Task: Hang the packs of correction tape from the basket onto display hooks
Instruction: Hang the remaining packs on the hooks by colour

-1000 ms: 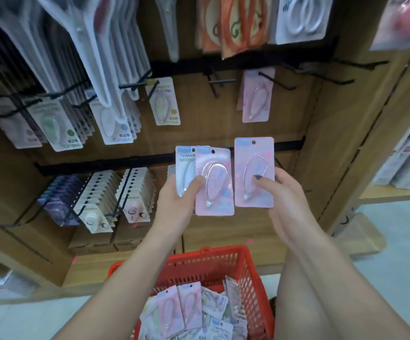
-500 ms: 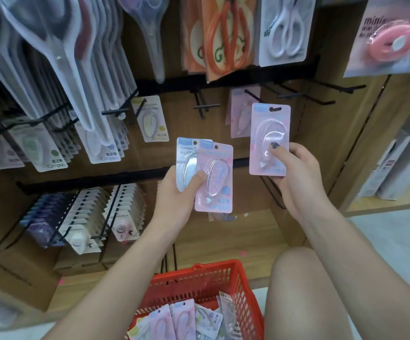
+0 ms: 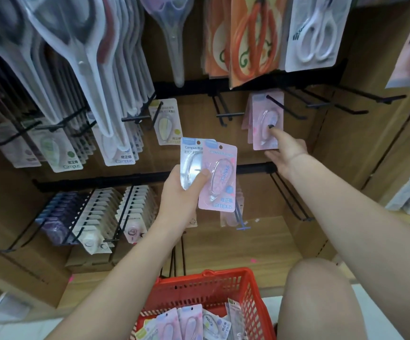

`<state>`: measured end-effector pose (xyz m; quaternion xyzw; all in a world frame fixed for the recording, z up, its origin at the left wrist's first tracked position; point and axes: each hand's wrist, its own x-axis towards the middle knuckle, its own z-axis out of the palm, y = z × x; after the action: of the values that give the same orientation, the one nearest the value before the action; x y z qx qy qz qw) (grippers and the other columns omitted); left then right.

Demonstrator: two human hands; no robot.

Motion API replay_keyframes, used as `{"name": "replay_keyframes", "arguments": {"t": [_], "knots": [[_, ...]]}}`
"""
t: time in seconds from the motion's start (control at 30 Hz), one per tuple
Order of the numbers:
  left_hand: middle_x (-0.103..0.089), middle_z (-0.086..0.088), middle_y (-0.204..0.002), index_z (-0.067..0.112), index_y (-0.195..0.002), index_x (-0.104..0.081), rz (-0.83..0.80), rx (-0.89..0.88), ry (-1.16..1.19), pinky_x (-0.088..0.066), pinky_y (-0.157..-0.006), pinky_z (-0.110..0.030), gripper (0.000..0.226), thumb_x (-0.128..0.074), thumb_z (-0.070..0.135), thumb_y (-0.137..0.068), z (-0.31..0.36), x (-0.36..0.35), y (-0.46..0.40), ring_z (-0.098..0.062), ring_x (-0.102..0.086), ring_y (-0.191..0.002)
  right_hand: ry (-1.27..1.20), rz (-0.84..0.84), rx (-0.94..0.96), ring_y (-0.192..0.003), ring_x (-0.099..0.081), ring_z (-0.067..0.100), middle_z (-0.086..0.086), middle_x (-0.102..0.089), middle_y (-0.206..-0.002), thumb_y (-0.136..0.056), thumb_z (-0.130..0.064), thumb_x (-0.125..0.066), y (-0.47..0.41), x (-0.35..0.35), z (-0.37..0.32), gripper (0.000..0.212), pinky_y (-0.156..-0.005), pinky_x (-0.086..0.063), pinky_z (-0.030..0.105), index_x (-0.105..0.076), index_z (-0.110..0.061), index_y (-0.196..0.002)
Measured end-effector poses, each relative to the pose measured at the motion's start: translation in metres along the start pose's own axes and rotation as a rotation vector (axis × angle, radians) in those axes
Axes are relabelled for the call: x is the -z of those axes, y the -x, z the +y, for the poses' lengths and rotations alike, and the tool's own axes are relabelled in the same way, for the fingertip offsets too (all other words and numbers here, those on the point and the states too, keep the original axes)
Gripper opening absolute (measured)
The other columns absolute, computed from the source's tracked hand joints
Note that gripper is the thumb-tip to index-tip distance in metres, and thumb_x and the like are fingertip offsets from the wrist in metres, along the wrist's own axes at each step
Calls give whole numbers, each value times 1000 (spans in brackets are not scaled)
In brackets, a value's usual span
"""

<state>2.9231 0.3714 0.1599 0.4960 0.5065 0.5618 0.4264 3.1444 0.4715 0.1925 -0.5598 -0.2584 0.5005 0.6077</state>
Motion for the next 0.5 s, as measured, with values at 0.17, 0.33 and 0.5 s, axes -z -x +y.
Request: {"name": "replay_keyframes", "arguments": {"t": [0.17, 0.33, 0.5], "knots": [[-75, 4, -111, 22, -118, -65, -8, -1, -18, -61, -89, -39, 22, -70, 32, -99, 1, -5, -7, -15, -74, -102, 90, -4, -43, -105, -68, 24, 8, -63, -116, -92, -47, -74, 22, -1, 16, 65, -99, -58, 40, -50, -13, -142], [-74, 6, -109, 23, -117, -64, 7, -11, -40, -57, -80, -24, 22, -72, 30, -97, -1, -12, -8, -9, -72, -97, 236, -383, 17, -93, -77, 23, 9, -79, -105, -99, -37, -67, 80, 5, 38, 33, -79, -58, 35, -68, -9, -116], [-74, 3, -111, 21, -117, -65, 5, -29, -39, -58, -81, -25, 24, -73, 28, -97, -3, -14, -3, -12, -73, -100, 242, -438, 41, -97, -77, 32, 17, -76, -112, -91, -25, -79, 96, 9, 51, 36, -93, -61, 51, -65, -5, -117]]}}
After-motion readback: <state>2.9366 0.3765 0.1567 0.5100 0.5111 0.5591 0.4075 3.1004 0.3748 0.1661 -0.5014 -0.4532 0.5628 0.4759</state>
